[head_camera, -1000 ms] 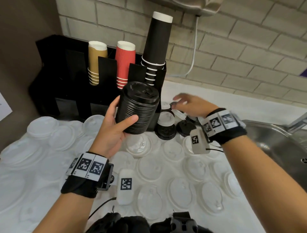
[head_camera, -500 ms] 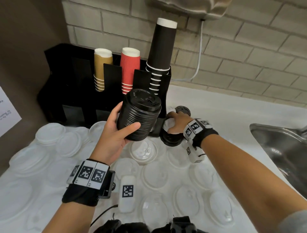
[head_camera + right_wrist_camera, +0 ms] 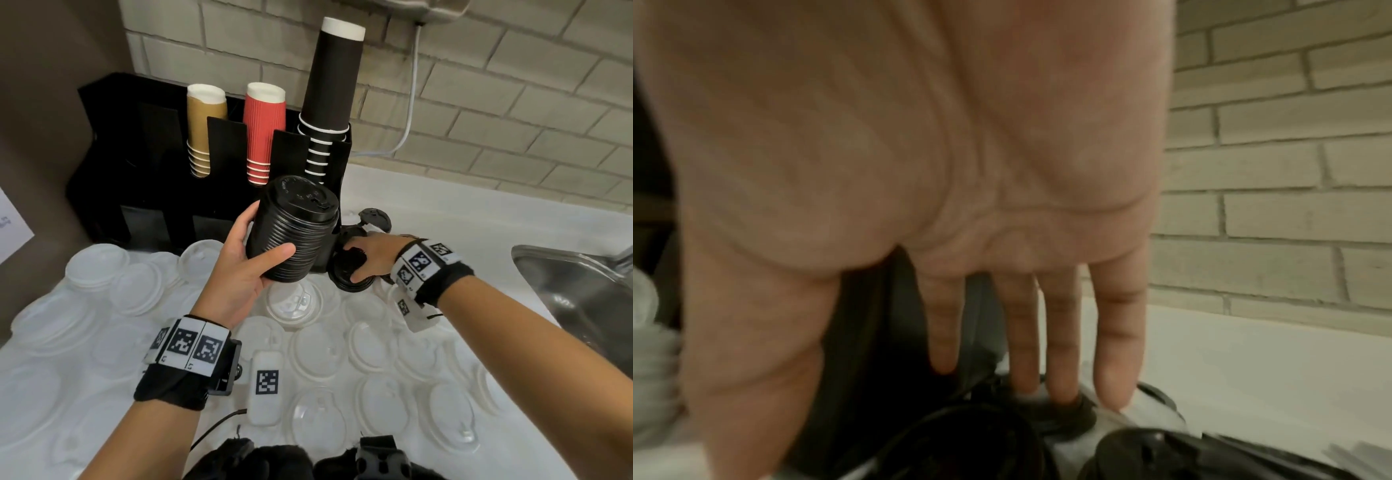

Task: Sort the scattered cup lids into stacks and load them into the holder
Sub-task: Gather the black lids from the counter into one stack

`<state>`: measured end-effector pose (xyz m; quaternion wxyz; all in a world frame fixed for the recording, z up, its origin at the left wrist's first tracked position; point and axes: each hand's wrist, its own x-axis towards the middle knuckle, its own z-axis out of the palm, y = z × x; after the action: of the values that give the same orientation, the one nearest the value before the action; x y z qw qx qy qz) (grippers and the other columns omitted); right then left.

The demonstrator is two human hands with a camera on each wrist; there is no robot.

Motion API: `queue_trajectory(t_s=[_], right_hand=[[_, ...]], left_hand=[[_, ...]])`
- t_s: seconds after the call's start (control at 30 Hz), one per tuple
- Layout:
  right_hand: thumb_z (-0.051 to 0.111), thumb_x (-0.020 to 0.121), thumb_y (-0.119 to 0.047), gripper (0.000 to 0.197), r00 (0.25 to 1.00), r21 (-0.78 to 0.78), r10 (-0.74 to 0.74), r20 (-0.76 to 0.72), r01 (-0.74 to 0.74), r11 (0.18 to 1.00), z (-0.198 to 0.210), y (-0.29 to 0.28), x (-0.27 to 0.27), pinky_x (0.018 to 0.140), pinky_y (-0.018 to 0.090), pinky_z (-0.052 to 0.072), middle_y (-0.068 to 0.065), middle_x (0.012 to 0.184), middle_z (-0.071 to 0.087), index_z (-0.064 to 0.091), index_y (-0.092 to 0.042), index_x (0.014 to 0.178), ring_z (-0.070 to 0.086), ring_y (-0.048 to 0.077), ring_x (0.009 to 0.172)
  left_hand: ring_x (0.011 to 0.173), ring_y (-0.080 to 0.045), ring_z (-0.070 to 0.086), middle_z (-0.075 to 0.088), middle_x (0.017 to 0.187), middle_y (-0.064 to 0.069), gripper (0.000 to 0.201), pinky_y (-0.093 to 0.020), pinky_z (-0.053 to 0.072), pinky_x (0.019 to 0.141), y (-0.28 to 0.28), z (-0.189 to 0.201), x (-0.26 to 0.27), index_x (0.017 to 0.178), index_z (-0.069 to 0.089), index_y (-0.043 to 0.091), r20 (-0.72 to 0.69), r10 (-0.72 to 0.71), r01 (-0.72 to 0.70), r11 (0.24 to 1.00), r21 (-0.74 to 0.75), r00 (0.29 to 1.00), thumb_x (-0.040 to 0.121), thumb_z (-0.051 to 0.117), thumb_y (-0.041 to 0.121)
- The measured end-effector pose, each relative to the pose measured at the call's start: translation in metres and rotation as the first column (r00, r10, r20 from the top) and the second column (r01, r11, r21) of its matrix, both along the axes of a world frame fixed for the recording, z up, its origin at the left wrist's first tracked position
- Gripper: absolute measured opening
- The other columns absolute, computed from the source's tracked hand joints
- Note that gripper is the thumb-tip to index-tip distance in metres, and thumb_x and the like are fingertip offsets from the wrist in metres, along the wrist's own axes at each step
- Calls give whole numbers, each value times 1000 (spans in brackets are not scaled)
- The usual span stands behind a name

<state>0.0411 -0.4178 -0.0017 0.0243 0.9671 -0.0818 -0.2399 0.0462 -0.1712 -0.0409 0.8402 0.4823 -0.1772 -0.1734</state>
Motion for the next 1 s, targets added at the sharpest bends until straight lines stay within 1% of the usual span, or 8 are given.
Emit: queue_trajectory(t_s=[0.07, 0.2, 0.33, 0.43, 0.53, 0.63, 0.8, 1.0], right_hand=[[71, 74, -51, 83, 1000, -33, 7, 13, -7, 999, -14, 5, 7, 101, 41, 43, 8, 140, 41, 32, -31, 145, 46, 31, 124], [73, 70, -49, 86, 1000, -91, 3, 5, -3, 996, -30, 9, 14, 87, 43, 48, 10, 131, 41, 31, -34, 143, 51, 36, 115], [65, 76, -45, 74, 999, -84, -16, 39, 19, 996, -32, 5, 13, 91, 46, 50, 11, 130, 37, 31, -34, 141, 52, 36, 110], [62, 80, -46, 68, 987, -19, -50, 153, 54, 998, -20, -4, 10, 90, 40, 49, 12, 125, 41, 35, -31, 141, 50, 30, 104], [70, 73, -46, 77, 985, 67, -60, 163, 50, 997, -15, -5, 3, 90, 40, 49, 11, 123, 40, 34, -31, 140, 51, 31, 105], [77, 68, -46, 80, 994, 36, -31, 105, 28, 999, -27, 5, 1, 92, 43, 50, 9, 124, 42, 38, -30, 137, 53, 32, 107], [75, 73, -36, 74, 994, -1, -54, 95, 55, 999, -39, 7, 10, 79, 37, 50, 14, 123, 38, 37, -32, 136, 57, 37, 98], [78, 70, -36, 69, 990, 76, -49, 132, 40, 996, -36, 3, 10, 89, 40, 50, 11, 123, 40, 43, -30, 129, 54, 34, 105]], left_hand=[[116, -16, 63, 65, 125, 5, 81, -29, 57, 81, 1, 1, 1, 141, 42, 31, -7, 2, -2, 1000, -1, 1000, 70, 77, 14], [117, -17, 63, 62, 130, 0, 79, -29, 56, 80, 2, 1, 3, 142, 42, 29, -10, 5, -5, 1000, -8, 1000, 72, 72, 11], [116, -16, 63, 63, 129, 1, 80, -28, 57, 78, 2, 2, 5, 138, 45, 32, -13, -8, 8, 1000, -24, 1000, 67, 79, 17], [114, -16, 64, 66, 124, 4, 79, -28, 57, 78, 1, 2, 6, 134, 47, 35, -12, -18, 18, 999, -28, 1000, 64, 79, 19], [115, -16, 64, 68, 120, 7, 74, -29, 57, 79, -2, 0, 5, 132, 49, 36, -2, -26, 26, 999, -25, 1000, 67, 78, 17], [115, -16, 64, 68, 120, 8, 71, -29, 56, 80, -3, 0, 3, 132, 48, 36, 5, -34, 34, 999, -18, 999, 70, 76, 15], [115, -16, 64, 67, 121, 8, 80, -29, 56, 80, 1, 1, 3, 132, 48, 37, -7, -26, 25, 1000, -17, 1000, 60, 81, 23], [117, -17, 62, 65, 126, 4, 73, -30, 56, 84, 4, 0, 1, 134, 47, 34, -5, -12, 12, 1000, -27, 1000, 71, 75, 12]])
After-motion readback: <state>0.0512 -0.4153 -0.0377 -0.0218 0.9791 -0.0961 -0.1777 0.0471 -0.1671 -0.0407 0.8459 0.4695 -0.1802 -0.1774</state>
